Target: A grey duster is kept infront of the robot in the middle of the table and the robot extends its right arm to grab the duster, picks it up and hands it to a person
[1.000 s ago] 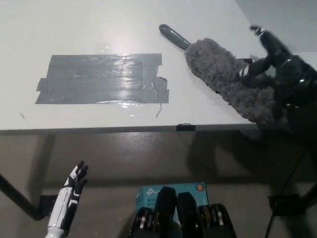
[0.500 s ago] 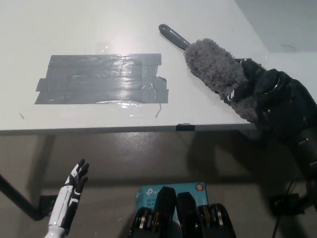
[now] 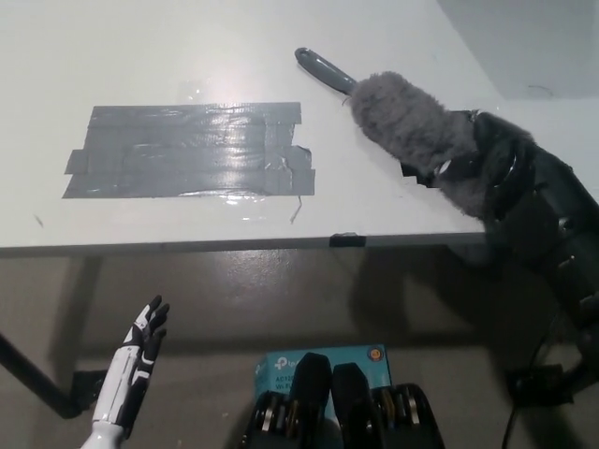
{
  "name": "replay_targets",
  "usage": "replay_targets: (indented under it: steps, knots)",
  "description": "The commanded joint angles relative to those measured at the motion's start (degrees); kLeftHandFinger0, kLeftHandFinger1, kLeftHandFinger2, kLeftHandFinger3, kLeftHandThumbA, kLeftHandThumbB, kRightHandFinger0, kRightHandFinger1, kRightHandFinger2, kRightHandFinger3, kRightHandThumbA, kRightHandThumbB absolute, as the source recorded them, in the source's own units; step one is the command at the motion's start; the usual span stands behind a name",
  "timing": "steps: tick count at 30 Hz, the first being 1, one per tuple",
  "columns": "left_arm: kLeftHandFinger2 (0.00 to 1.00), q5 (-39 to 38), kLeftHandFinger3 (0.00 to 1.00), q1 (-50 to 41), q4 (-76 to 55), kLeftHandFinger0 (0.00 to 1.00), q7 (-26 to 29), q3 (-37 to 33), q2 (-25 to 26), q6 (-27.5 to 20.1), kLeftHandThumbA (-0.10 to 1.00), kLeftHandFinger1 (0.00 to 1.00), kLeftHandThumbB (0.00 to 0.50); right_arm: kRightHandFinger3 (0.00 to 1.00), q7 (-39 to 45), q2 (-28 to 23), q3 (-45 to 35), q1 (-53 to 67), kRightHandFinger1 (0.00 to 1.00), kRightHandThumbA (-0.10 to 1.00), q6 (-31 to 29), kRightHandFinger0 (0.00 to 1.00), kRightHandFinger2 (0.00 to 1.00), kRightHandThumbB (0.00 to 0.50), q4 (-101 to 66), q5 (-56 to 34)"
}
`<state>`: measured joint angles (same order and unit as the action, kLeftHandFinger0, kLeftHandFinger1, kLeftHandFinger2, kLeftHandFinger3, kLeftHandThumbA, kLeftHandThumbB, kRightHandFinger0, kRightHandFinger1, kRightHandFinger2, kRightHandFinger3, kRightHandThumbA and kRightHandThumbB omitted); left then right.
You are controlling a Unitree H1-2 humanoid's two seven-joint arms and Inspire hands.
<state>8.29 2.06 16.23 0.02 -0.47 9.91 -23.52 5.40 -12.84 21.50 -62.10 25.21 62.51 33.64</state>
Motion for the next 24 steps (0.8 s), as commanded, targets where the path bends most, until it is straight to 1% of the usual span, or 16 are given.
replay_targets:
  steps: [1,2,3,4,5,6,8,10,12,14,15,17,18,20,22,24]
  knots:
    - [1.00,-0.1,1.00,1.0,-1.5,0.98,-0.2,-0.1,0.5,-0.9,0.99,1.00,0.317,1.00,-5.8,-0.1,-0.6,1.5,0.04,-0.03,-4.6,0.00,0.22,0.244,1.7,-1.1]
    - [1.00,0.0,1.00,1.0,-1.5,0.98,-0.1,0.0,0.5,-0.8,0.99,1.00,0.319,1.00,-6.0,-0.2,-1.1,1.7,0.04,-0.04,-5.4,0.00,0.22,0.241,1.7,-1.6]
    - [1.00,-0.1,1.00,1.1,-1.2,0.97,-0.2,0.0,0.5,-1.1,0.99,1.00,0.325,0.95,-5.2,-0.3,-2.6,1.8,0.24,-0.05,-6.8,0.16,0.38,0.206,1.8,-3.4]
    - [1.00,-0.2,1.00,1.3,-0.9,0.97,-0.2,0.0,0.6,-1.3,0.99,1.00,0.324,0.92,-4.6,-0.3,-3.7,1.8,0.25,-0.06,-7.7,0.17,0.38,0.207,2.0,-4.6]
    - [1.00,-0.2,1.00,1.3,-0.9,0.97,-0.2,-0.1,0.6,-1.4,0.99,1.00,0.319,0.80,-3.2,-0.4,-4.5,2.1,0.39,-0.10,-7.6,0.30,0.51,0.185,0.9,-5.4]
    - [1.00,-0.2,1.00,1.3,-0.9,0.97,-0.2,-0.1,0.6,-1.5,0.99,1.00,0.317,0.78,-2.9,-0.5,-4.8,2.1,0.40,-0.10,-7.7,0.31,0.52,0.180,0.9,-5.5]
    - [1.00,-0.3,1.00,1.3,-0.7,0.98,-0.3,-0.1,0.6,-1.7,0.99,1.00,0.316,0.83,-1.3,-0.6,-6.0,2.5,0.69,-0.10,-7.6,0.61,0.78,0.155,-0.5,-6.5]
    - [1.00,-0.1,1.00,1.4,-0.9,0.98,-0.2,-0.1,0.6,-1.5,1.00,1.00,0.318,0.77,0.2,-1.0,-6.6,3.6,0.82,-0.10,-6.8,0.74,0.85,0.172,-3.6,-7.0]
    - [1.00,-0.4,1.00,1.4,-1.2,0.97,-0.5,-0.1,0.6,-1.2,1.00,1.00,0.320,0.47,2.0,-1.5,-7.8,4.9,0.27,-0.10,-6.5,0.19,0.36,0.167,-6.6,-8.5]
    - [1.00,-0.3,1.00,1.6,-1.3,0.97,-0.4,-0.1,0.7,-1.0,1.00,1.00,0.321,0.30,3.5,-2.2,-8.9,6.5,0.14,-0.10,-7.5,0.01,0.31,0.159,-9.4,-10.0]
    - [1.00,-0.3,1.00,1.7,-1.3,0.97,-0.4,0.0,0.8,-1.1,1.00,1.00,0.320,0.26,4.5,-2.5,-9.4,7.3,0.07,-0.10,-7.8,0.00,0.28,0.158,-10.9,-10.8]
    - [1.00,-0.2,1.00,1.8,-1.2,0.97,-0.4,0.0,0.8,-1.3,1.00,1.00,0.318,0.37,6.7,-2.9,-10.3,8.4,0.08,-0.10,-7.0,0.00,0.40,0.170,-13.5,-12.3]
    - [1.00,-0.4,1.00,1.8,-1.1,0.97,-0.4,0.0,0.9,-1.4,1.00,1.00,0.316,0.59,8.7,-3.3,-11.0,9.3,0.12,-0.10,-6.7,0.00,0.54,0.183,-15.5,-13.8]
    - [1.00,-0.6,1.00,1.9,-0.7,0.97,-0.6,0.1,0.9,-1.8,1.00,1.00,0.314,0.76,10.3,-3.7,-11.5,10.2,0.20,-0.10,-6.4,0.00,0.65,0.198,-17.5,-14.8]
    - [1.00,-1.0,1.00,1.9,-0.8,0.97,-0.7,0.2,0.8,-1.5,1.00,1.00,0.314,0.81,13.5,-4.7,-11.7,11.9,0.23,-0.10,-5.3,0.00,0.68,0.217,-22.1,-16.2]
    - [1.00,-1.0,1.00,1.9,-1.1,0.98,-0.9,0.2,0.9,-1.2,0.99,1.00,0.316,0.84,15.5,-5.1,-12.7,12.8,0.23,-0.10,-3.4,0.00,0.55,0.218,-25.4,-18.2]
